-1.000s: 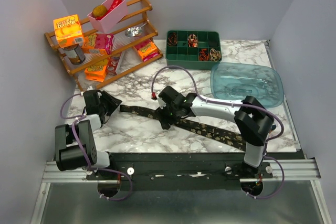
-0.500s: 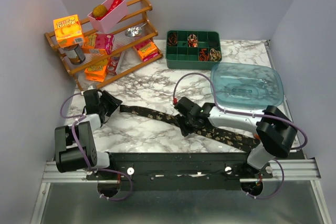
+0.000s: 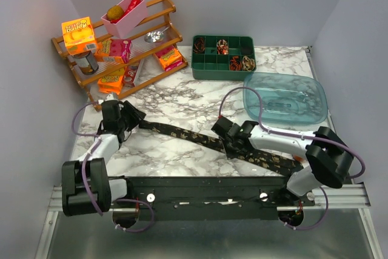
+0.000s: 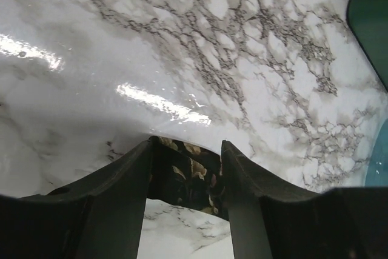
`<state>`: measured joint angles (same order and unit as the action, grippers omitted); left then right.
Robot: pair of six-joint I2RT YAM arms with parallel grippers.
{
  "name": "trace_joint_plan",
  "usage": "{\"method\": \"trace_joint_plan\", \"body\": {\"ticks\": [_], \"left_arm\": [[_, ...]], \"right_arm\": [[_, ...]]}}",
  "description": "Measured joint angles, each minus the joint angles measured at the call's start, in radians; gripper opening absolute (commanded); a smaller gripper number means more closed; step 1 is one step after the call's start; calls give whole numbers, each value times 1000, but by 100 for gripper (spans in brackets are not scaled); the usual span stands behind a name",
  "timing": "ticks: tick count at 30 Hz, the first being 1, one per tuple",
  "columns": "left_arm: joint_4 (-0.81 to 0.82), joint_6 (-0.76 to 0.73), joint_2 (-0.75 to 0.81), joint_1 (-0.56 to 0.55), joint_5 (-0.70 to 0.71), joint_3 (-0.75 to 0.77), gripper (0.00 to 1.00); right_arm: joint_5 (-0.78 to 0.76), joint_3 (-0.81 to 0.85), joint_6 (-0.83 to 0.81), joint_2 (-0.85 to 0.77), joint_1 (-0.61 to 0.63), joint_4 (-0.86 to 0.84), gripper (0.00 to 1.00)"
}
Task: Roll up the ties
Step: Flatten out the tie at the center of the board.
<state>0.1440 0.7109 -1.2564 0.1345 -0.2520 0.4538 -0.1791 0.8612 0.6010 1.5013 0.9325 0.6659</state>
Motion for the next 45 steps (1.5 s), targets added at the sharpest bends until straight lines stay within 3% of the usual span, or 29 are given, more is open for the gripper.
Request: {"method": "trace_joint_plan", "body": {"ticks": [5,11,25,33,45], "left_arm": [[-39,-11,80,-83,39,48,62],[-61,-34,68,-160,51,108,63],[-81,-100,-184,-315,29,234,62],[-102,-103,-330,-315,30,293,62],[-145,-93,-372,-312,47,354,61]], "right_arm": [[-13,7,25,58,-33,40,1],[-27,104,-2,154,-42,95,1],[-115,357,-193,358,-43,70,1],[-115,313,-209,329,-43,17,1],[-115,206,-139,246,-89,45,1]]}}
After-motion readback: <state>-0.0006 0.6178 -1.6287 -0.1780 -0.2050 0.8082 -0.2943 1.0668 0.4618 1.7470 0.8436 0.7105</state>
